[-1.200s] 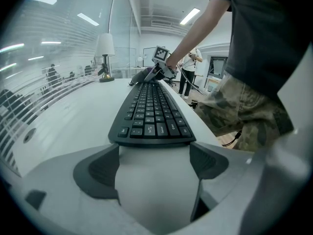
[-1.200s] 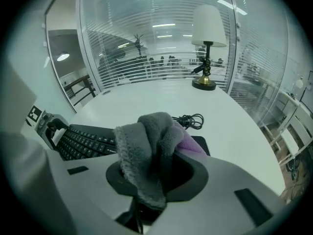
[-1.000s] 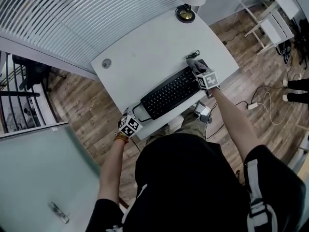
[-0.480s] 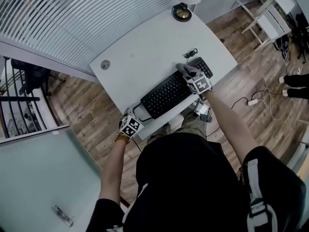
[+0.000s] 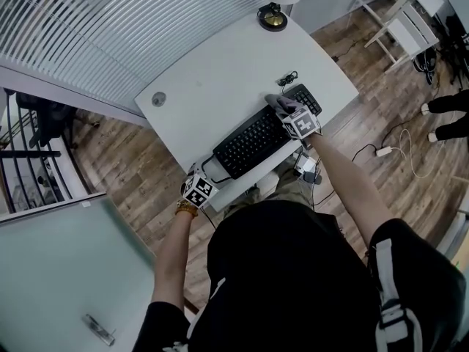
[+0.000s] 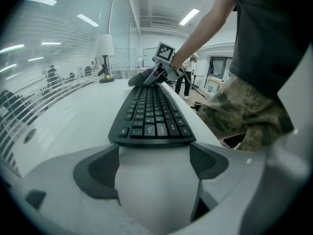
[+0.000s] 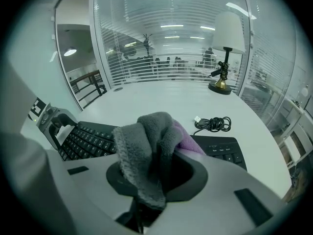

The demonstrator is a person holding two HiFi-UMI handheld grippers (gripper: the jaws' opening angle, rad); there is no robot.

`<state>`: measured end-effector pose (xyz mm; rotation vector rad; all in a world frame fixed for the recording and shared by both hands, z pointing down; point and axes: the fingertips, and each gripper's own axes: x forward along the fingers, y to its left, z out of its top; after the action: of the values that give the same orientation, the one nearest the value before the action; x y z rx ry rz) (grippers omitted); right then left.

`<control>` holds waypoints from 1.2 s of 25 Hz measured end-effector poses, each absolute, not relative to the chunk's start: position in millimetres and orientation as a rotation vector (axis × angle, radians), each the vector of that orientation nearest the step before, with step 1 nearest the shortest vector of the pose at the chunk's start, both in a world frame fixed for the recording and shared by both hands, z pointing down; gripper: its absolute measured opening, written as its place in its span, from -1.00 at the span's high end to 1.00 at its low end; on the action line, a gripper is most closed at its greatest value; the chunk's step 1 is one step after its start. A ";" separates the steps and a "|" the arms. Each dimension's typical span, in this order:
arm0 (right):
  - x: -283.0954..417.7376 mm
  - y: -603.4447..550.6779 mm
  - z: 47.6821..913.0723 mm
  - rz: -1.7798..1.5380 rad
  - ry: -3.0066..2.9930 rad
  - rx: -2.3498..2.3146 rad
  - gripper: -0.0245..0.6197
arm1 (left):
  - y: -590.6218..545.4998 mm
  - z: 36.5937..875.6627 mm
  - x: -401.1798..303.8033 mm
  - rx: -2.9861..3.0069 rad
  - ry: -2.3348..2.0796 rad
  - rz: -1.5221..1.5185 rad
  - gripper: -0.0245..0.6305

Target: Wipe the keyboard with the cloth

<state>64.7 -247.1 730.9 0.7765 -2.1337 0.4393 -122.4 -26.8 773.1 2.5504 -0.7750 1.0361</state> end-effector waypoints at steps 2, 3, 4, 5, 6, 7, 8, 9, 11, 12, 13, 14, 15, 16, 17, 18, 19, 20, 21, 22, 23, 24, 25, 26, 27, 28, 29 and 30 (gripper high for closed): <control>65.4 -246.8 730.2 0.450 -2.140 0.783 0.68 | -27.2 772.5 -121.7 2.550 -0.773 1.037 -0.43; 64.6 -246.6 729.8 0.457 -2.145 0.782 0.68 | -27.6 772.2 -121.8 2.551 -0.774 1.036 -0.43; 62.2 -245.2 729.7 0.466 -2.151 0.770 0.68 | -28.1 771.9 -122.0 2.552 -0.775 1.036 -0.43; 57.8 -241.8 729.9 0.473 -2.159 0.745 0.68 | -28.2 771.9 -122.1 2.552 -0.776 1.036 -0.43; 51.4 -236.4 730.4 0.479 -2.166 0.713 0.68 | -28.1 772.1 -122.1 2.552 -0.776 1.036 -0.43; 44.3 -230.6 731.0 0.481 -2.171 0.687 0.68 | -28.0 772.4 -122.0 2.552 -0.776 1.037 -0.43; 38.5 -226.1 731.6 0.480 -2.174 0.679 0.68 | -27.8 772.5 -121.7 2.551 -0.775 1.037 -0.43; 34.8 -223.5 732.0 0.479 -2.178 0.684 0.68 | -27.7 772.6 -121.5 2.551 -0.775 1.037 -0.43; 30.6 -220.5 732.1 0.478 -2.188 0.684 0.68 | -27.5 772.6 -121.4 2.552 -0.775 1.036 -0.43; 28.1 -218.7 732.3 0.474 -2.190 0.666 0.68 | -27.6 772.5 -121.6 2.553 -0.776 1.036 -0.43; 25.0 -216.4 732.3 0.471 -2.189 0.644 0.68 | -27.8 772.4 -121.7 2.553 -0.777 1.036 -0.43; 21.8 -213.9 732.3 0.472 -2.185 0.627 0.68 | -27.9 772.5 -121.8 2.553 -0.778 1.036 -0.43; 19.0 -211.1 732.4 0.475 -2.182 0.616 0.68 | -27.7 772.7 -121.6 2.552 -0.778 1.036 -0.43; 16.0 -207.8 732.4 0.476 -2.181 0.605 0.68 | -27.5 772.8 -121.5 2.551 -0.778 1.036 -0.43; 12.1 -203.6 732.1 0.475 -2.183 0.588 0.68 | -27.3 772.8 -121.4 2.552 -0.777 1.035 -0.43; 7.1 -199.0 731.6 0.468 -2.186 0.567 0.68 | -27.3 772.8 -121.5 2.552 -0.777 1.036 -0.43; 2.0 -194.6 730.9 0.459 -2.188 0.550 0.68 | -27.4 772.8 -121.6 2.551 -0.776 1.037 -0.43; -2.9 -190.5 729.9 0.451 -2.191 0.538 0.68 | -27.7 772.8 -121.6 2.551 -0.776 1.038 -0.43; -7.6 -186.3 728.9 0.447 -2.197 0.528 0.68 | -27.7 772.7 -121.3 2.551 -0.776 1.039 -0.43; -12.0 -181.8 728.2 0.447 -2.201 0.519 0.68 | -27.5 772.6 -121.0 2.551 -0.776 1.040 -0.43; -16.2 -177.3 727.8 0.447 -2.204 0.508 0.68 | -27.3 772.6 -120.7 2.552 -0.776 1.040 -0.43; -20.5 -173.0 727.4 0.447 -2.206 0.496 0.68 | -27.1 772.7 -120.6 2.552 -0.776 1.039 -0.43; -24.8 -169.2 727.0 0.444 -2.208 0.484 0.68 | -26.9 772.6 -120.7 2.552 -0.777 1.039 -0.43; -28.8 -165.7 726.8 0.440 -2.210 0.474 0.68 | -26.7 772.5 -120.9 2.551 -0.778 1.038 -0.43; -32.5 -162.4 726.8 0.439 -2.212 0.463 0.68 | -26.5 772.5 -121.1 2.552 -0.778 1.038 -0.43; -36.1 -159.0 727.0 0.438 -2.213 0.454 0.68 | -26.4 772.5 -121.2 2.552 -0.777 1.037 -0.43; -39.6 -155.9 727.3 0.436 -2.215 0.445 0.68 | -26.5 772.6 -121.1 2.552 -0.777 1.037 -0.43; -42.9 -153.0 727.3 0.435 -2.217 0.438 0.68 | -26.8 772.5 -121.1 2.551 -0.777 1.038 -0.43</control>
<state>-42.9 -153.0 727.3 0.4377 -2.2168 0.4346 -121.1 -26.8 772.5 2.5514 -0.7766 1.0377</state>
